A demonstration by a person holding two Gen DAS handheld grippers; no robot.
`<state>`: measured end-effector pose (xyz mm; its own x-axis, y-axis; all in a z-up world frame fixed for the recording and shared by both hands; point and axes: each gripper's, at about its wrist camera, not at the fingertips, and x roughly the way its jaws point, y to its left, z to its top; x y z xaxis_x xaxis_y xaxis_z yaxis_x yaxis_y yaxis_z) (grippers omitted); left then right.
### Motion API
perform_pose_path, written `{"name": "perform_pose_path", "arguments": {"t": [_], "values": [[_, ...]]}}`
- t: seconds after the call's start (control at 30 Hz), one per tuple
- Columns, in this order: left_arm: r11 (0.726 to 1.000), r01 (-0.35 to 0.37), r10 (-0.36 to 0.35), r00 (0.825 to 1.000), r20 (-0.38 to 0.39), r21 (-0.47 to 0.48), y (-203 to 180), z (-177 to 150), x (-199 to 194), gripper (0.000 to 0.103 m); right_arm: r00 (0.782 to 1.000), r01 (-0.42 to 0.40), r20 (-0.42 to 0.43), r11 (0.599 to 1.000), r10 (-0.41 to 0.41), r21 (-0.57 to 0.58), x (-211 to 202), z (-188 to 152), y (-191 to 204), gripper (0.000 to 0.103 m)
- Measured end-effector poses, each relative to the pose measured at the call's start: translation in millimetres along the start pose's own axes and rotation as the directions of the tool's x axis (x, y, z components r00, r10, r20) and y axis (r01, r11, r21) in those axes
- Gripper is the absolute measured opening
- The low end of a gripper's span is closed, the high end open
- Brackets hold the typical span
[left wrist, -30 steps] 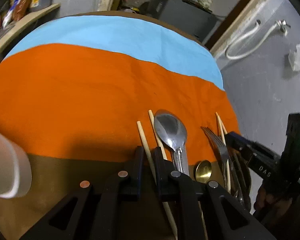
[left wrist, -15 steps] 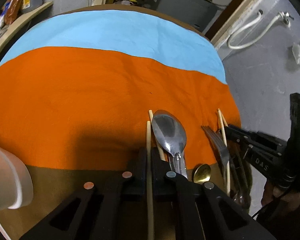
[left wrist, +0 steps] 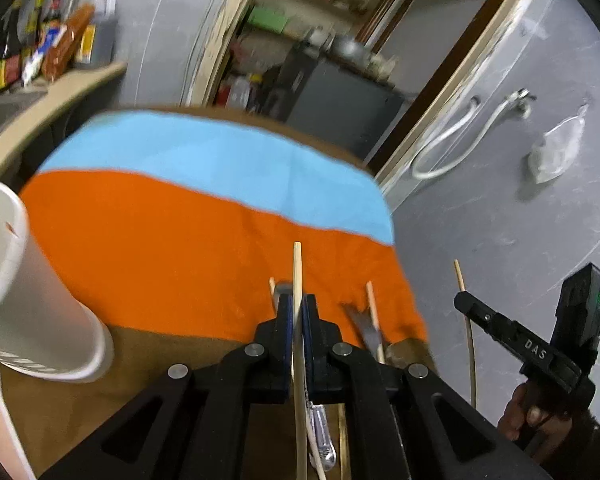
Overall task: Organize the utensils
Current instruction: 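Lift both chopsticks and carry them toward the white basket with both tools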
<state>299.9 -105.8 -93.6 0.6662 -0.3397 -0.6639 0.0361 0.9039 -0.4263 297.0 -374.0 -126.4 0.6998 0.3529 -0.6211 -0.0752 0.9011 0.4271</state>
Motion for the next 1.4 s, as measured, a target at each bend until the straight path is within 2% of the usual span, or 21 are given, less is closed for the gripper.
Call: {"name": "perform_pose_path", "arguments": {"t": [0.1,0.3,0.47,0.6,0.77,0.87,1.0,1.13,1.4], "values": [[1.000,0.020,-0.021,0.998,0.058,0.011,1,8,-23,0.005,0.996,-0.033,0.084,0.999,0.032,0.010,-19,-2,12,0.005],[1.000,0.026,-0.028,0.984,0.173,0.014,26,31,-73,0.005,0.973,-0.097,0.208,0.995,0.096,-0.002,-38,-5,70,0.005],[1.000,-0.009,0.008,0.958,0.286,0.000,71,56,-126,0.005,0.940,-0.168,0.294,0.985,0.171,-0.033,-37,1,131,0.005],[0.998,-0.049,0.061,0.926,0.371,-0.042,111,75,-155,0.005,0.903,-0.239,0.353,0.969,0.245,-0.062,-27,7,177,0.005],[0.990,-0.090,0.131,0.878,0.460,-0.111,164,95,-173,0.005,0.837,-0.319,0.428,0.939,0.342,-0.126,-12,14,238,0.005],[0.983,-0.093,0.160,0.849,0.503,-0.156,191,103,-174,0.005,0.799,-0.349,0.466,0.924,0.379,-0.153,2,15,265,0.005],[0.978,-0.095,0.184,0.816,0.547,-0.188,215,109,-162,0.005,0.769,-0.359,0.500,0.916,0.398,-0.177,27,6,285,0.005],[0.977,-0.106,0.194,0.796,0.573,-0.184,222,107,-145,0.005,0.754,-0.351,0.520,0.915,0.401,-0.197,46,-6,289,0.005],[0.979,-0.150,0.204,0.769,0.606,-0.139,213,88,-130,0.005,0.776,-0.318,0.510,0.929,0.371,-0.192,71,-23,280,0.005]]}}
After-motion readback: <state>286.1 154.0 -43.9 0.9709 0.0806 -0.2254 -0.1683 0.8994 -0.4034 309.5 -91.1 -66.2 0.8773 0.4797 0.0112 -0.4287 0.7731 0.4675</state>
